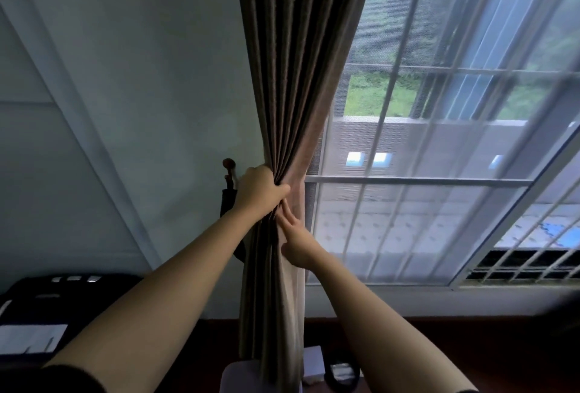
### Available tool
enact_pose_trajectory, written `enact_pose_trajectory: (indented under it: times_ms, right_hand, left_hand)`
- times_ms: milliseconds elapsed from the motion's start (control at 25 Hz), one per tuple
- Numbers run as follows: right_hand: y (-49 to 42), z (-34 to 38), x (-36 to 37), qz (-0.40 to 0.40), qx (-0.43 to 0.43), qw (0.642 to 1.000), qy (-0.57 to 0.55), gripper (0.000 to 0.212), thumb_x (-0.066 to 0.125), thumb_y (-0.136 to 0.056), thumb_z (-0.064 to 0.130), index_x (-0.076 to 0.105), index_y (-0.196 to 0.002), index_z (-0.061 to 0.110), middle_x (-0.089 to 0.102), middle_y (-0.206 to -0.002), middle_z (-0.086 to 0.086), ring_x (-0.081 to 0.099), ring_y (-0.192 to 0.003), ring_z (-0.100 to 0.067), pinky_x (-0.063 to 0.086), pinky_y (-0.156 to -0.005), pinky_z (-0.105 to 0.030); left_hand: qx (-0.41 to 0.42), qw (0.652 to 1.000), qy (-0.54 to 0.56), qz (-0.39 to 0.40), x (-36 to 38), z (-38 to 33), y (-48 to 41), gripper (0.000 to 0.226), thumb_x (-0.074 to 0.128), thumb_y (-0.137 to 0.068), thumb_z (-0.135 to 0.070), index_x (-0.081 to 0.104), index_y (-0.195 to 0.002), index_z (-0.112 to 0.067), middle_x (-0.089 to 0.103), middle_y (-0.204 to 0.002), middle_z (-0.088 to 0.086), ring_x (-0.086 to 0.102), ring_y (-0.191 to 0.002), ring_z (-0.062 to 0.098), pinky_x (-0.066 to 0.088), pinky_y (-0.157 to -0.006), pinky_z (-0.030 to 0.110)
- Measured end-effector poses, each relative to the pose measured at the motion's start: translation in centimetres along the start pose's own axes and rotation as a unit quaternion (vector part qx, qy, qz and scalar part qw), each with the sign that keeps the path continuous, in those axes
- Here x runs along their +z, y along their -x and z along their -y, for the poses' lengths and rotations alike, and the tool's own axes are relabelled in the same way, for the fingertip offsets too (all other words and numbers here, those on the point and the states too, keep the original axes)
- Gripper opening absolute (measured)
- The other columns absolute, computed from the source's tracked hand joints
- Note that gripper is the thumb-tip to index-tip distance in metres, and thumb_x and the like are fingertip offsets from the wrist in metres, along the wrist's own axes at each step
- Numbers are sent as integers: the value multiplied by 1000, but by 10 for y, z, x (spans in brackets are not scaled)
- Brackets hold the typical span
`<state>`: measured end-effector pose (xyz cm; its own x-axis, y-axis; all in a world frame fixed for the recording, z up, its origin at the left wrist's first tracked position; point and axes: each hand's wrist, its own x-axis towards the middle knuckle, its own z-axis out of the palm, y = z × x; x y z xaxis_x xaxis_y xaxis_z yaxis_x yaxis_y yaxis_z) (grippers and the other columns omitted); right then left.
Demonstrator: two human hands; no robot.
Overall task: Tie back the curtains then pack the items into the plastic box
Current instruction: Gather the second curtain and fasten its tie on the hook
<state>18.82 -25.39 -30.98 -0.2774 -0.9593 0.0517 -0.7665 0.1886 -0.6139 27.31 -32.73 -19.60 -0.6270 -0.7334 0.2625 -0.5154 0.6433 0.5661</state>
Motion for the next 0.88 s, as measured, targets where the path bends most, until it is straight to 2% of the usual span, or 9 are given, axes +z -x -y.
enact_pose_trajectory:
  times_ms: [80, 160, 200, 320, 480, 600, 680, 760, 880]
  right_hand:
    - [-3, 5, -10, -170, 61, 979, -99, 55, 40, -86, 25, 34, -141, 23, 29, -152, -9, 37, -134, -28, 40, -102, -51]
    - [-12, 12, -26, -315, 125, 912, -233, 66, 30, -86, 58, 39, -135, 15, 40, -144, -12, 40, -132, -26, 35, -108, -49]
    - [-18, 20, -36, -330, 133, 891, -280, 75, 26, -84, 66, 35, -138, 13, 39, -144, -11, 38, -134, -23, 31, -112, -45]
    - [-30, 43, -63, -303, 71, 877, -367, 57, 23, -94, 55, 38, -135, 19, 48, -131, 6, 46, -120, -7, 34, -105, -27]
    - [-31, 53, -66, -144, -19, 883, -446, 27, 20, -98, 51, 42, -111, 44, 50, -107, 28, 49, -102, 18, 40, -82, 0]
    - [-30, 47, -72, -47, -22, 883, -466, 65, 50, -61, 84, 50, -106, 37, 57, -103, 26, 57, -97, 13, 45, -79, -5]
    - [-31, 39, -74, -57, -30, 888, -456, 38, 66, -73, 58, 58, -97, 30, 65, -95, 16, 65, -90, 1, 49, -74, -8]
    - [-31, 32, -73, -110, -24, 878, -464, 4, 66, -86, 22, 64, -88, 25, 70, -87, 11, 67, -87, -10, 53, -69, -13]
    - [-30, 18, -68, -183, -21, 879, -439, 10, 68, -83, 15, 66, -84, 24, 72, -80, 14, 68, -78, -2, 55, -67, -17]
  left_hand:
    - [-52, 997, 49, -4, -2, 8, -4, 30, 59, -79, -14, 38, -60, -7, 42, -56, 2, 46, -52, 21, 34, -45, 25]
    - [-96, 986, 134, -13, -6, 18, -3, 10, 57, -78, -8, 49, -72, -6, 49, -63, 3, 55, -60, 23, 45, -54, 28]
    - [-109, 976, 187, -15, -9, 23, -1, 4, 55, -78, -4, 54, -79, -7, 53, -67, 2, 59, -66, 23, 48, -57, 27]
    - [-99, 942, 312, 73, -22, 35, 7, 18, 53, -71, 1, 59, -82, -12, 56, -68, 0, 57, -68, 15, 43, -56, 19]
    - [-108, 922, 344, 142, -35, 48, 11, 20, 46, -52, -7, 50, -71, -12, 41, -71, 7, 45, -70, 20, 32, -60, 24]
    - [-146, 921, 346, 104, -39, 45, 12, 14, 48, -65, -5, 51, -60, -18, 48, -65, 1, 49, -66, 17, 35, -59, 23]
    - [-148, 926, 340, 66, -36, 43, 13, 19, 47, -80, -2, 57, -80, -18, 56, -74, -1, 55, -75, 16, 41, -62, 23]
    - [-147, 921, 360, 9, -25, 46, 16, 23, 45, -87, -5, 58, -98, -20, 62, -84, -5, 60, -82, 14, 43, -64, 20]
    - [-141, 928, 334, -87, -4, 44, 19, 25, 45, -90, -8, 59, -109, -18, 63, -88, -6, 60, -83, 12, 42, -61, 17]
